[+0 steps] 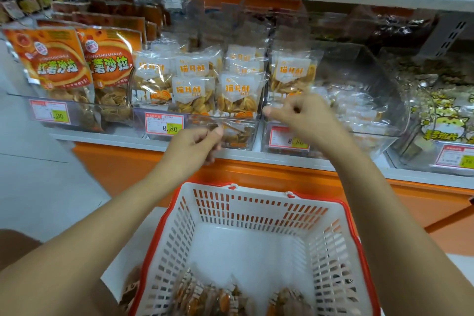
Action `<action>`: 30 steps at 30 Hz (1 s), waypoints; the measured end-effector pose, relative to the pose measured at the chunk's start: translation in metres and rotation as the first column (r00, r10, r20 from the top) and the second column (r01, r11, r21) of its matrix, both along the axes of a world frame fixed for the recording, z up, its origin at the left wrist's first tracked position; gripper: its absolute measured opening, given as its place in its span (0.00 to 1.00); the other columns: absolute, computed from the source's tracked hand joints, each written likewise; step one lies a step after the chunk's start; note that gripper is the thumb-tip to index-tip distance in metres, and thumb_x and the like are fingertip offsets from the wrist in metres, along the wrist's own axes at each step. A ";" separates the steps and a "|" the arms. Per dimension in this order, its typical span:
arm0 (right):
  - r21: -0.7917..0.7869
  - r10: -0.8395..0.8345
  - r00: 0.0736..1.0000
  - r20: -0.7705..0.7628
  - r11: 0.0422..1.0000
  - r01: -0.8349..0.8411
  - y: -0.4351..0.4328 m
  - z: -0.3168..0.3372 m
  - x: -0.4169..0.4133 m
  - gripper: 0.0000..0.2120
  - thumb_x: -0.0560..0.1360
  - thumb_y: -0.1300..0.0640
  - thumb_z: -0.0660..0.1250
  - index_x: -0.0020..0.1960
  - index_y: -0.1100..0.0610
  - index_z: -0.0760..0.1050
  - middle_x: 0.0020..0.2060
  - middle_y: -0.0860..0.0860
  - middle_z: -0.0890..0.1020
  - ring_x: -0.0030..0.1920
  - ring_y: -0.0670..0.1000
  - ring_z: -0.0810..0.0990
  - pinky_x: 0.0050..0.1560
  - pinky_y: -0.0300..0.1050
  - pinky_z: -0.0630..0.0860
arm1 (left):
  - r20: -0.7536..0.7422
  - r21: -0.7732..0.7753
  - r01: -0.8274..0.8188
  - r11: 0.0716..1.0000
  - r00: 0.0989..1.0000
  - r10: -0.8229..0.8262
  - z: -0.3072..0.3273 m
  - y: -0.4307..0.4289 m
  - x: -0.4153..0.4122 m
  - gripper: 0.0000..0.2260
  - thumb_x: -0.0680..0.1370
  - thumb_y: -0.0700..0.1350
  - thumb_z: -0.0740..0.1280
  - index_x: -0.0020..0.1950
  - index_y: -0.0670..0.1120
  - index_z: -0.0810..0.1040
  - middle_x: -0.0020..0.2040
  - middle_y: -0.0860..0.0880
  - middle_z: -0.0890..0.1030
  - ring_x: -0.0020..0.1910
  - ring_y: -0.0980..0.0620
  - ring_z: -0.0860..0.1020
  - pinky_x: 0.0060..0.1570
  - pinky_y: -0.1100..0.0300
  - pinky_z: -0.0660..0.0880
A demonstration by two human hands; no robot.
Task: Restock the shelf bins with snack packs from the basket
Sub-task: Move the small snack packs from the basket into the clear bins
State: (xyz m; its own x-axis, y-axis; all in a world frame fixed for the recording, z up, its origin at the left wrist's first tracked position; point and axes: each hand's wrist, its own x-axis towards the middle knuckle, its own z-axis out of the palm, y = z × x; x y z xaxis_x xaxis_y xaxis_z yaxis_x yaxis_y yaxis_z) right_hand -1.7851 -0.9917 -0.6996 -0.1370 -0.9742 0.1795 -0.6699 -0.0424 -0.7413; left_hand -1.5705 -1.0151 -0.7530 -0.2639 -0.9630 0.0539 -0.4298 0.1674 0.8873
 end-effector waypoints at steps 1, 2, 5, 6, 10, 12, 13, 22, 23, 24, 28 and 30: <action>0.095 0.076 0.996 -0.050 0.993 -0.071 0.008 -0.005 0.008 0.23 0.74 0.46 0.69 0.29 0.54 0.61 0.25 0.48 0.65 0.27 0.47 0.65 0.31 0.41 0.65 | 0.082 0.032 0.033 0.999 0.996 -0.035 -0.010 0.006 0.003 0.17 0.79 0.52 0.63 0.33 0.46 0.76 0.27 0.52 0.77 0.28 0.58 0.76 0.34 0.63 0.73; 0.170 0.139 0.986 -0.096 0.978 -0.122 0.015 -0.013 0.016 0.22 0.74 0.46 0.69 0.30 0.54 0.62 0.25 0.48 0.65 0.27 0.47 0.64 0.31 0.40 0.64 | 0.187 0.065 0.066 0.996 0.979 -0.077 -0.022 0.013 0.008 0.18 0.79 0.52 0.64 0.31 0.46 0.75 0.25 0.52 0.76 0.26 0.59 0.75 0.33 0.64 0.71; 0.382 0.281 0.938 -0.204 0.905 -0.188 0.028 -0.047 0.032 0.19 0.74 0.45 0.68 0.33 0.55 0.65 0.28 0.49 0.70 0.28 0.46 0.67 0.30 0.38 0.64 | 0.412 0.188 0.126 0.974 0.890 -0.195 -0.056 0.030 0.025 0.18 0.78 0.54 0.66 0.32 0.45 0.75 0.27 0.50 0.77 0.28 0.57 0.75 0.31 0.65 0.68; 0.472 0.329 0.918 -0.222 0.860 -0.194 0.031 -0.062 0.035 0.18 0.74 0.44 0.67 0.35 0.55 0.68 0.31 0.49 0.75 0.30 0.46 0.70 0.31 0.37 0.66 | 0.477 0.213 0.126 0.969 0.852 -0.215 -0.066 0.033 0.033 0.17 0.77 0.54 0.66 0.34 0.44 0.77 0.30 0.50 0.78 0.30 0.56 0.75 0.32 0.64 0.68; 0.693 0.456 0.868 -0.199 0.691 -0.204 0.038 -0.143 0.042 0.09 0.74 0.48 0.69 0.46 0.52 0.74 0.56 0.49 0.80 0.44 0.47 0.79 0.43 0.35 0.72 | 0.745 0.232 0.073 0.970 0.627 -0.226 -0.099 0.044 0.068 0.18 0.78 0.55 0.64 0.63 0.46 0.76 0.59 0.49 0.78 0.56 0.51 0.77 0.54 0.59 0.73; 0.743 0.488 0.853 -0.183 0.637 -0.205 0.045 -0.195 0.040 0.16 0.73 0.50 0.71 0.56 0.56 0.75 0.59 0.51 0.78 0.53 0.50 0.77 0.51 0.37 0.71 | 0.816 0.270 0.057 0.961 0.516 -0.260 -0.111 0.045 0.080 0.23 0.79 0.55 0.62 0.70 0.45 0.69 0.65 0.45 0.74 0.60 0.49 0.75 0.56 0.59 0.72; 0.766 0.494 0.856 -0.152 0.606 -0.214 0.050 -0.220 0.039 0.19 0.72 0.50 0.73 0.58 0.57 0.74 0.59 0.52 0.78 0.54 0.50 0.76 0.52 0.38 0.71 | 0.826 0.307 0.050 0.950 0.483 -0.292 -0.113 0.046 0.083 0.24 0.79 0.56 0.61 0.71 0.44 0.67 0.65 0.44 0.74 0.60 0.48 0.74 0.56 0.59 0.72; 0.933 0.599 0.800 0.010 0.282 -0.222 0.100 -0.349 0.040 0.21 0.73 0.63 0.67 0.63 0.57 0.65 0.62 0.57 0.70 0.58 0.54 0.71 0.50 0.46 0.69 | 0.833 0.477 0.020 0.878 0.307 -0.460 -0.122 0.041 0.066 0.38 0.81 0.57 0.58 0.76 0.32 0.44 0.51 0.45 0.79 0.39 0.54 0.75 0.36 0.63 0.69; 0.935 0.604 0.797 0.013 0.276 -0.224 0.102 -0.354 0.042 0.16 0.73 0.64 0.65 0.57 0.56 0.64 0.58 0.56 0.71 0.52 0.53 0.70 0.48 0.46 0.68 | 0.840 0.480 0.014 0.877 0.281 -0.464 -0.122 0.038 0.065 0.37 0.81 0.58 0.58 0.76 0.32 0.48 0.58 0.42 0.78 0.42 0.52 0.77 0.39 0.62 0.71; 0.937 0.602 0.798 0.012 0.272 -0.220 0.102 -0.357 0.044 0.13 0.73 0.64 0.63 0.52 0.55 0.61 0.52 0.55 0.71 0.48 0.52 0.68 0.45 0.46 0.66 | 0.845 0.484 0.010 0.875 0.252 -0.471 -0.121 0.035 0.064 0.35 0.81 0.58 0.58 0.75 0.33 0.52 0.66 0.38 0.73 0.46 0.50 0.78 0.42 0.61 0.72; 0.931 0.625 0.780 -0.024 0.298 -0.210 0.103 -0.364 0.049 0.08 0.75 0.62 0.59 0.48 0.56 0.58 0.43 0.52 0.65 0.44 0.51 0.64 0.45 0.45 0.64 | 0.835 0.521 0.035 0.853 0.185 -0.518 -0.113 0.027 0.056 0.24 0.80 0.59 0.58 0.57 0.38 0.73 0.77 0.36 0.53 0.40 0.50 0.77 0.41 0.58 0.72; 0.929 0.650 0.758 -0.040 0.304 -0.212 0.102 -0.369 0.050 0.12 0.75 0.59 0.63 0.49 0.56 0.58 0.42 0.52 0.65 0.46 0.52 0.65 0.48 0.45 0.66 | 0.839 0.518 0.035 0.854 0.171 -0.516 -0.113 0.025 0.053 0.21 0.80 0.59 0.58 0.46 0.41 0.72 0.77 0.35 0.54 0.39 0.49 0.76 0.39 0.59 0.69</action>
